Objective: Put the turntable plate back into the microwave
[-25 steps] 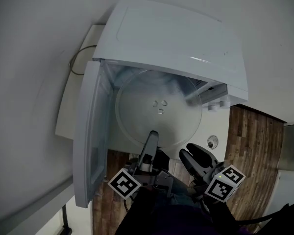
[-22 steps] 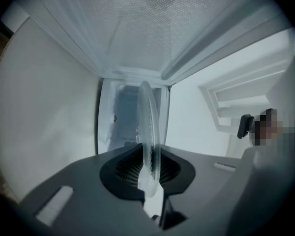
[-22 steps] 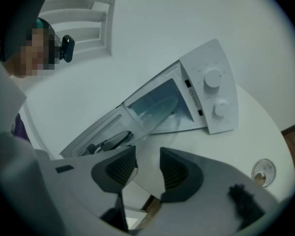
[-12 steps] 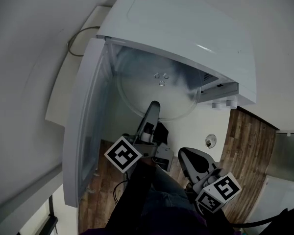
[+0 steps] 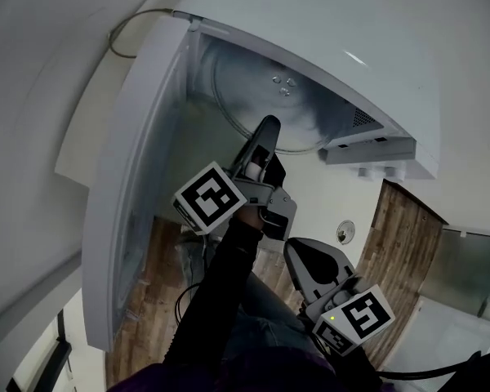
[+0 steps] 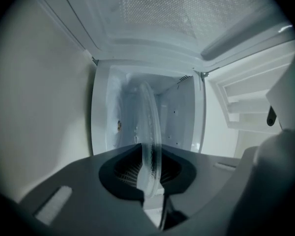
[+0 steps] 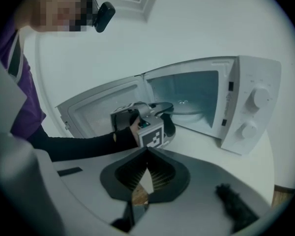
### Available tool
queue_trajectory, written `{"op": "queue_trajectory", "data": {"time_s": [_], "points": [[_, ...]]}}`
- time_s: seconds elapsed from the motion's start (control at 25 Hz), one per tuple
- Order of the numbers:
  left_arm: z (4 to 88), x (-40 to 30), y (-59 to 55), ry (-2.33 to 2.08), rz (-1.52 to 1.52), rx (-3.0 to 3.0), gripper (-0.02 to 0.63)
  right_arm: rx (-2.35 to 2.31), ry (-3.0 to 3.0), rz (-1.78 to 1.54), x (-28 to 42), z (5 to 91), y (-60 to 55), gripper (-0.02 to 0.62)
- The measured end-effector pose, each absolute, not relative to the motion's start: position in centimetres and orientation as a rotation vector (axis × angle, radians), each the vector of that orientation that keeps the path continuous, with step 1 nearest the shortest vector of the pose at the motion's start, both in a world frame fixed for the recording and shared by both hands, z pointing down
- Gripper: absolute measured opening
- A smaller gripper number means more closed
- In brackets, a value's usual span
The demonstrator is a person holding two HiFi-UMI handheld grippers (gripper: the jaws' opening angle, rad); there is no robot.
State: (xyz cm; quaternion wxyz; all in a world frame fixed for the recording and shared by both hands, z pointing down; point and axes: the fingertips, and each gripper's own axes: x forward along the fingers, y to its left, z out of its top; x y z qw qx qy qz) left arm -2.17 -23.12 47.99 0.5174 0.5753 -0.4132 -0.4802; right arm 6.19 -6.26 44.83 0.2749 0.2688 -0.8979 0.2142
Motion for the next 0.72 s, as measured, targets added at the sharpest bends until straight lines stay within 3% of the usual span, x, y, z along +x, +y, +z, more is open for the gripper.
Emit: {"op": "queue_trajectory", "data": {"time_s": [0.72], "points": [[48.7, -2.9, -29.4, -0.991, -1.165, 1.322, 0.054, 0.636, -2.397, 0.591, 5.5, 46.1, -6.4, 0.009]]}}
